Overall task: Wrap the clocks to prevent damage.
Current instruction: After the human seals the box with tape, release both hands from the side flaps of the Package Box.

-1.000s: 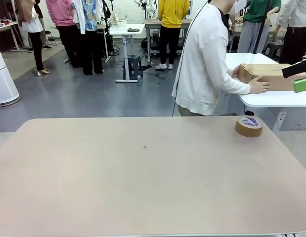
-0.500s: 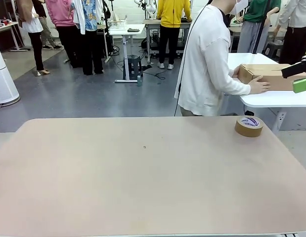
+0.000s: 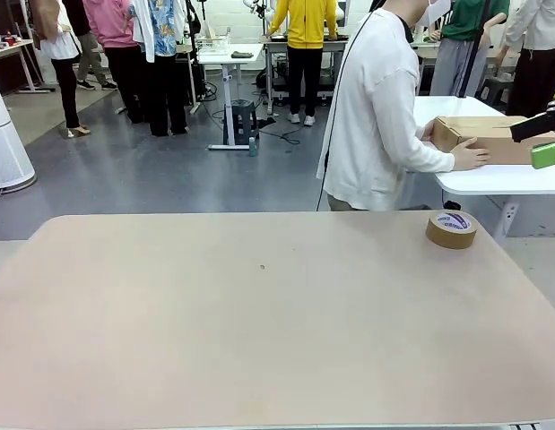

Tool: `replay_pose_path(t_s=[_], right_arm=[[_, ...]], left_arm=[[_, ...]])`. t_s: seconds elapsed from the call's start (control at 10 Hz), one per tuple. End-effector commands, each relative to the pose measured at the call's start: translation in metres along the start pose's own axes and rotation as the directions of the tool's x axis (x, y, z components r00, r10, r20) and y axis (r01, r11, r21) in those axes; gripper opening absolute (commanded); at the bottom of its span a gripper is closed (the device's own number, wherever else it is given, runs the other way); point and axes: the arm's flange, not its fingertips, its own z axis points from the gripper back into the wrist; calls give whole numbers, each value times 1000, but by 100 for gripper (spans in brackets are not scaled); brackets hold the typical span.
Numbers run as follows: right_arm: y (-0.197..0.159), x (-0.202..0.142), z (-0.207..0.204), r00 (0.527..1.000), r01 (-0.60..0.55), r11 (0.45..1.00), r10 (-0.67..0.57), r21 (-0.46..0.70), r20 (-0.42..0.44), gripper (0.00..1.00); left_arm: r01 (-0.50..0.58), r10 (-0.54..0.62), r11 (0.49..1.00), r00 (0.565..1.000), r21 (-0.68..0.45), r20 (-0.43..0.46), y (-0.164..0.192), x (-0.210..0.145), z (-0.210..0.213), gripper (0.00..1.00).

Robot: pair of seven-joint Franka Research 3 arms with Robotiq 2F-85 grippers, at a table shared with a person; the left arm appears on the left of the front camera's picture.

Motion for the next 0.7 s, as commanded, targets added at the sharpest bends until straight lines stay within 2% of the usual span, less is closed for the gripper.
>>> replay_pose_path(t_s=[0.0, 0.6], right_arm=[[-4, 3, -1, 1000, -13, 1000, 13, 7, 27, 100], [-4, 3, -1, 1000, -13, 1000, 13, 7, 27, 100]], left_arm=[[4, -4, 1000, 1000, -8, 5, 0, 2, 3, 100], [4, -4, 1000, 1000, -8, 5, 0, 2, 3, 100]])
